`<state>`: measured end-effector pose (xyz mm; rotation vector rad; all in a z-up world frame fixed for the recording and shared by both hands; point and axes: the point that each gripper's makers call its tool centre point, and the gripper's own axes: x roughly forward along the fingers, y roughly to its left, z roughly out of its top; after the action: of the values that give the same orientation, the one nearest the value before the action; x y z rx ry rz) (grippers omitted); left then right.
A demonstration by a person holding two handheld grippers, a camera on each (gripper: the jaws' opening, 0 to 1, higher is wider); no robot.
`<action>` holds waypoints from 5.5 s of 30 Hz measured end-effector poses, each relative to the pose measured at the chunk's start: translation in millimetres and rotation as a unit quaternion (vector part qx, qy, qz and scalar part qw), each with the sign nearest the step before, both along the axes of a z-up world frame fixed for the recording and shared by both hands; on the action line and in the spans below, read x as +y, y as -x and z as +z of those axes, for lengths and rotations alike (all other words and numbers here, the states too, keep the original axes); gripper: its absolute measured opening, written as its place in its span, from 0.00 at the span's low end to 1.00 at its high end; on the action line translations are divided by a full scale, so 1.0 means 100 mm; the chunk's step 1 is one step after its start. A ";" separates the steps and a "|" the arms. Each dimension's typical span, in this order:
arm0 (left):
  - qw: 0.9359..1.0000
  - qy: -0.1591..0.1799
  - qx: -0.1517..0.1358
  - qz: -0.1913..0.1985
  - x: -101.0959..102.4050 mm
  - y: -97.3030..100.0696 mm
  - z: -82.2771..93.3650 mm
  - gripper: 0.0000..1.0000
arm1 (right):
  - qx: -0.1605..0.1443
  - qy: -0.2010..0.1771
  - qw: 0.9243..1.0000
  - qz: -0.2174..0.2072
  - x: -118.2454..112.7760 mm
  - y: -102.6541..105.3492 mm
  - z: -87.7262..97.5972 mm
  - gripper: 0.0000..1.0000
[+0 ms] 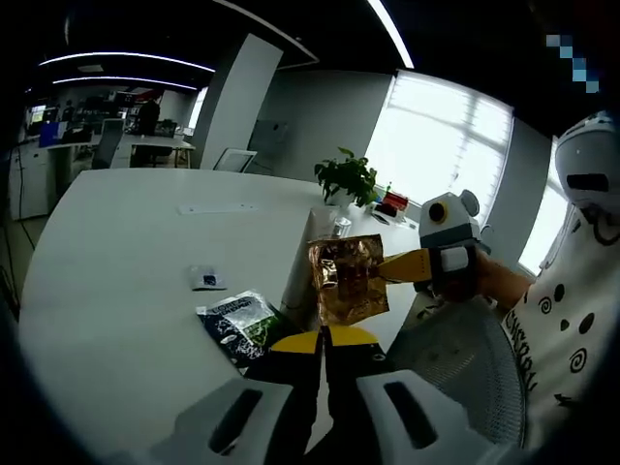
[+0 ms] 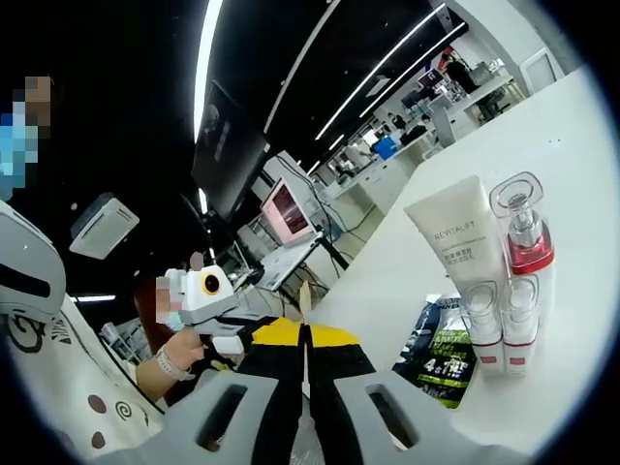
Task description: Arrange the skincare products in the storage area until every visible bottle or jar stands upright without overlapping.
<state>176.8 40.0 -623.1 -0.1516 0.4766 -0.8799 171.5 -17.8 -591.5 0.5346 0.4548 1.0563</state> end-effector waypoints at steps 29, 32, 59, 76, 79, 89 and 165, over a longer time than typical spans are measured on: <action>0.992 0.087 0.025 -0.087 0.09 0.05 0.18 0.00 | 0.002 0.035 0.998 0.045 0.29 0.16 -0.08 0.01; 0.992 0.089 0.029 -0.088 0.15 0.05 0.17 0.00 | 0.002 0.039 0.998 0.042 0.33 0.15 -0.08 0.01; 0.994 0.046 0.098 -0.005 0.78 -0.38 -0.48 0.00 | -0.074 0.253 0.963 0.051 0.94 -0.40 -0.79 0.01; 0.990 0.007 0.140 0.025 0.81 -0.66 -0.96 0.00 | -0.073 0.330 0.940 0.056 1.05 -0.75 -1.33 0.01; 0.990 -0.003 0.140 0.026 0.81 -0.71 -0.98 0.00 | -0.074 0.336 0.938 0.055 1.05 -0.76 -1.36 0.01; 0.989 -0.032 0.144 0.027 0.85 -0.91 -1.16 0.00 | -0.070 0.352 0.932 0.045 1.04 -0.98 -1.52 0.01; 0.985 -0.082 0.139 0.065 0.76 -1.35 -1.37 0.00 | -0.172 0.427 0.885 0.070 1.02 -1.18 -1.71 0.24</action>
<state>311.3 116.0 -759.6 -0.1539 0.7888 -0.6909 289.2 83.7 -762.5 -0.4747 0.5907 0.9486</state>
